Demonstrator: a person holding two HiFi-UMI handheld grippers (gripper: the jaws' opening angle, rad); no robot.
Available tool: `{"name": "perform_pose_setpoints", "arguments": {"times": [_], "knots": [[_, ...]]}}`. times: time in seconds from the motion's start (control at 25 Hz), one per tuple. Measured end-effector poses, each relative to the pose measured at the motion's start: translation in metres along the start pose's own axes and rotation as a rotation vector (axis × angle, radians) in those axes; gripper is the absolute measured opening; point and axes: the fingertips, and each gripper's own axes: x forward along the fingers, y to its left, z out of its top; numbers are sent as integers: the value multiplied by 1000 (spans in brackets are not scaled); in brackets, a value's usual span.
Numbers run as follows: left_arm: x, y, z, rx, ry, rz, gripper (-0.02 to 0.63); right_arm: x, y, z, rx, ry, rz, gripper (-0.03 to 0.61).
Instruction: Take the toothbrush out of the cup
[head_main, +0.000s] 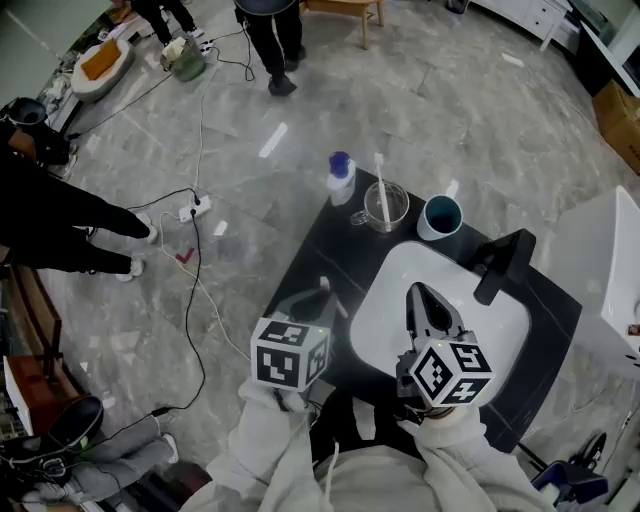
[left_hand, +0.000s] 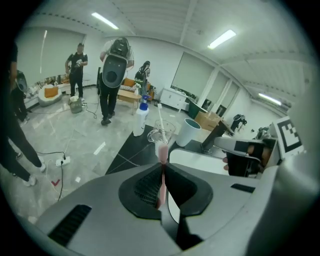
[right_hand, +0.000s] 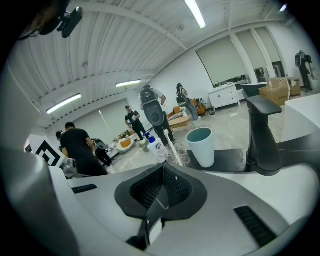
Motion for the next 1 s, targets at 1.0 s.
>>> {"name": "perform_pose_setpoints", "arguments": {"times": [1.0], "knots": [[70,8,-33,248,227,25,22,8,-24,-27,48,37,-76,22]]}}
